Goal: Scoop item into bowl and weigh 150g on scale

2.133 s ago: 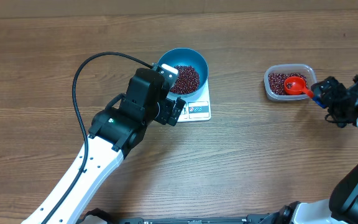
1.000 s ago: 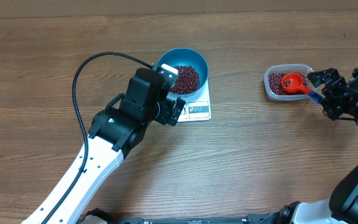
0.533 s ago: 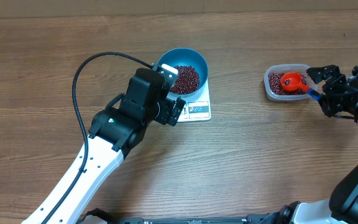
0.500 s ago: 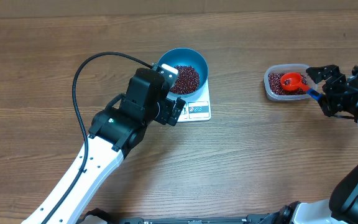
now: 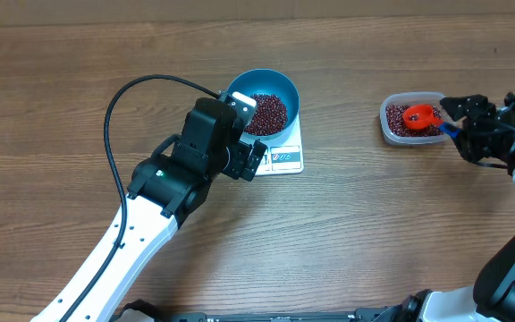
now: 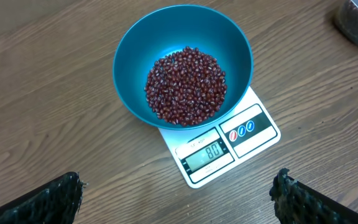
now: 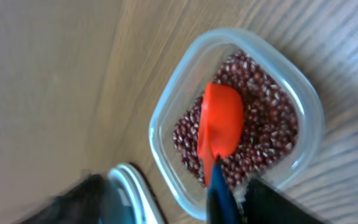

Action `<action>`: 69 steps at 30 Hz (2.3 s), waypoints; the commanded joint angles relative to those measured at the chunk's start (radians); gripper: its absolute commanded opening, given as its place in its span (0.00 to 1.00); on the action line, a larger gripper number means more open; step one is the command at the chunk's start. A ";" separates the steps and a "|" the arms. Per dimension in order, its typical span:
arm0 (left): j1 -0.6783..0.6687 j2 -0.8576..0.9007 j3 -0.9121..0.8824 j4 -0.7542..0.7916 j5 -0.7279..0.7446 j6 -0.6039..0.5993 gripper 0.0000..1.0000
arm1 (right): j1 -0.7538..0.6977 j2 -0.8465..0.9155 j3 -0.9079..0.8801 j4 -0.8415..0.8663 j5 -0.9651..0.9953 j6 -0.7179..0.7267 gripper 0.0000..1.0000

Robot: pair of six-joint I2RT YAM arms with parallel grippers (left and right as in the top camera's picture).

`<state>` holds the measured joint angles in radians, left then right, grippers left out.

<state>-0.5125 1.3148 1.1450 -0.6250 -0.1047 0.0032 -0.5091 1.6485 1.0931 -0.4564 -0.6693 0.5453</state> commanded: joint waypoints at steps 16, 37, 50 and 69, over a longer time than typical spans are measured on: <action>0.002 -0.019 0.002 0.000 0.009 0.008 1.00 | 0.013 0.002 0.023 0.006 0.071 0.008 0.35; 0.002 -0.019 0.002 0.000 0.009 0.008 1.00 | 0.060 0.004 0.019 0.014 0.191 0.095 0.32; 0.002 -0.019 0.002 0.000 0.009 0.008 0.99 | 0.065 0.004 0.019 0.005 0.281 0.094 0.32; 0.002 -0.019 0.002 0.000 0.009 0.008 1.00 | 0.098 0.068 0.019 0.029 0.280 0.095 0.20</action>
<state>-0.5125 1.3148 1.1450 -0.6254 -0.1047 0.0032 -0.4171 1.6955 1.0939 -0.4347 -0.3866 0.6369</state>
